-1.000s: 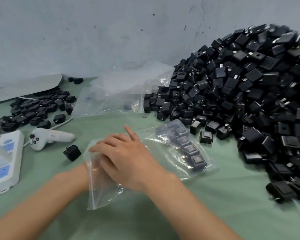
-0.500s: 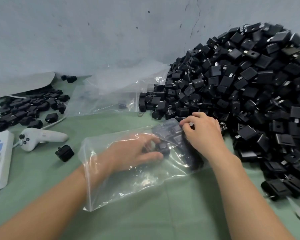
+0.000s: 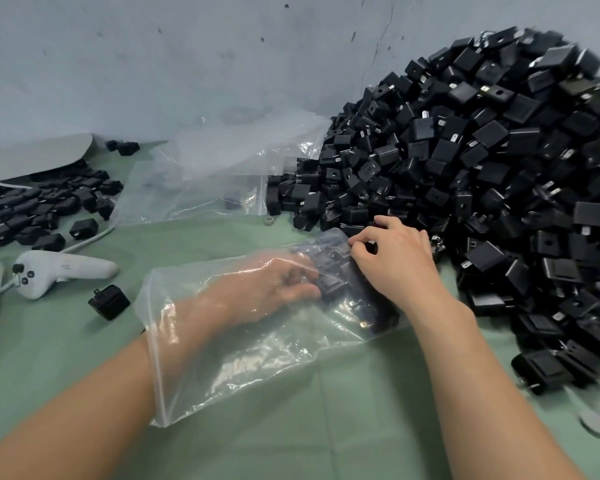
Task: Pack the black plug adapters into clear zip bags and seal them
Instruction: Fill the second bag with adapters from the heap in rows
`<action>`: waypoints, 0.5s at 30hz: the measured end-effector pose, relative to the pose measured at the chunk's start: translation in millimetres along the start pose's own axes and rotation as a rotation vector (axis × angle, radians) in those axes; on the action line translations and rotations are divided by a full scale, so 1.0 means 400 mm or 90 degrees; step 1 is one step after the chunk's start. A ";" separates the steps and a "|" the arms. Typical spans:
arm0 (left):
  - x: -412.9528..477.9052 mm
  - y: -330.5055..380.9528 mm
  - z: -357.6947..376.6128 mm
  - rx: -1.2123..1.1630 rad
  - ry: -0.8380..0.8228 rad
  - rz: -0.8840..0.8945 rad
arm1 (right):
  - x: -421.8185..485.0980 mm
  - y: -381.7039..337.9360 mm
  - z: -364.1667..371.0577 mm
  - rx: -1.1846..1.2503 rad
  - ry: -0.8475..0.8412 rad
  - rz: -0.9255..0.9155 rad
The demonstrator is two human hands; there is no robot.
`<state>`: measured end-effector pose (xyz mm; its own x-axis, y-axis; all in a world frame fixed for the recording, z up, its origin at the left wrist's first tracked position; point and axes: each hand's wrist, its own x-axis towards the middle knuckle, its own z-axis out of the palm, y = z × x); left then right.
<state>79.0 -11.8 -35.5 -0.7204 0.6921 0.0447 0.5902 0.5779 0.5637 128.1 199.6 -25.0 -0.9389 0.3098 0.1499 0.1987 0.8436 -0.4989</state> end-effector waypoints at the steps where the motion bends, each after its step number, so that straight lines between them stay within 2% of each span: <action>1: 0.002 0.002 0.003 0.000 -0.003 -0.012 | -0.001 0.001 0.000 -0.003 -0.002 -0.002; 3: 0.011 0.002 0.003 -0.009 -0.019 -0.055 | -0.004 0.002 0.000 -0.009 -0.005 -0.006; 7: 0.032 0.017 0.002 0.072 0.015 -0.067 | -0.005 0.004 0.002 -0.007 -0.004 -0.006; 11: 0.014 0.038 -0.007 0.054 -0.010 -0.076 | -0.005 0.005 0.005 -0.012 -0.006 -0.009; 15: -0.081 0.034 -0.052 0.105 0.064 -0.021 | -0.012 0.004 0.005 -0.023 -0.001 -0.017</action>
<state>102.9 -35.4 -12.1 -0.7676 0.6305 0.1150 0.6121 0.6680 0.4233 132.5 198.7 -28.2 -0.9443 0.2868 0.1612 0.1840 0.8666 -0.4639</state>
